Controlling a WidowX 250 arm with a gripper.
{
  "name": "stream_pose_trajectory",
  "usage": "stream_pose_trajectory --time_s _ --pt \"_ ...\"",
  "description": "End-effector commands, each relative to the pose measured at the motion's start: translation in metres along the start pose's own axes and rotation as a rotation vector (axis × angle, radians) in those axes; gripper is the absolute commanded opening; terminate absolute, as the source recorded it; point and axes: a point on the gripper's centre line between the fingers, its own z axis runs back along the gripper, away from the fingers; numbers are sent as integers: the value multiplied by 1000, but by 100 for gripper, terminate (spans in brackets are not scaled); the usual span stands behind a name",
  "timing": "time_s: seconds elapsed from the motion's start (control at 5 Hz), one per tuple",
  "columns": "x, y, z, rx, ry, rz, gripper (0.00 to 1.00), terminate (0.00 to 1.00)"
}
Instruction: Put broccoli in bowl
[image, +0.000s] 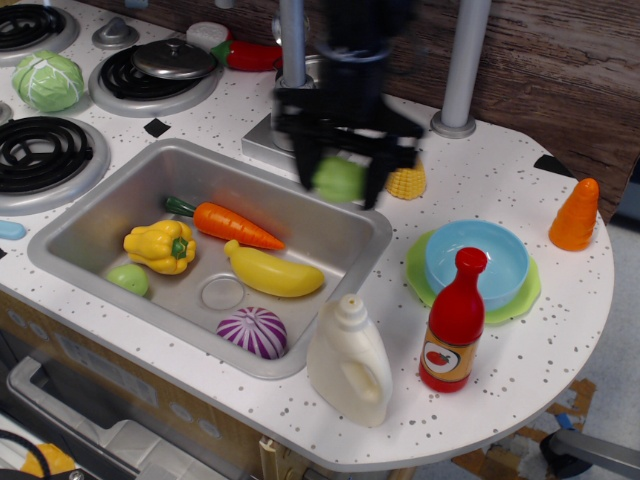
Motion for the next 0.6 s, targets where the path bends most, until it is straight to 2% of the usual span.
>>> stream_pose_trajectory --time_s 0.0,0.2,0.4 --pt "7 -45 30 -56 -43 123 0 0" --pt "7 -63 29 -104 -82 187 0 0" --pt "5 -66 29 -84 -104 193 100 0"
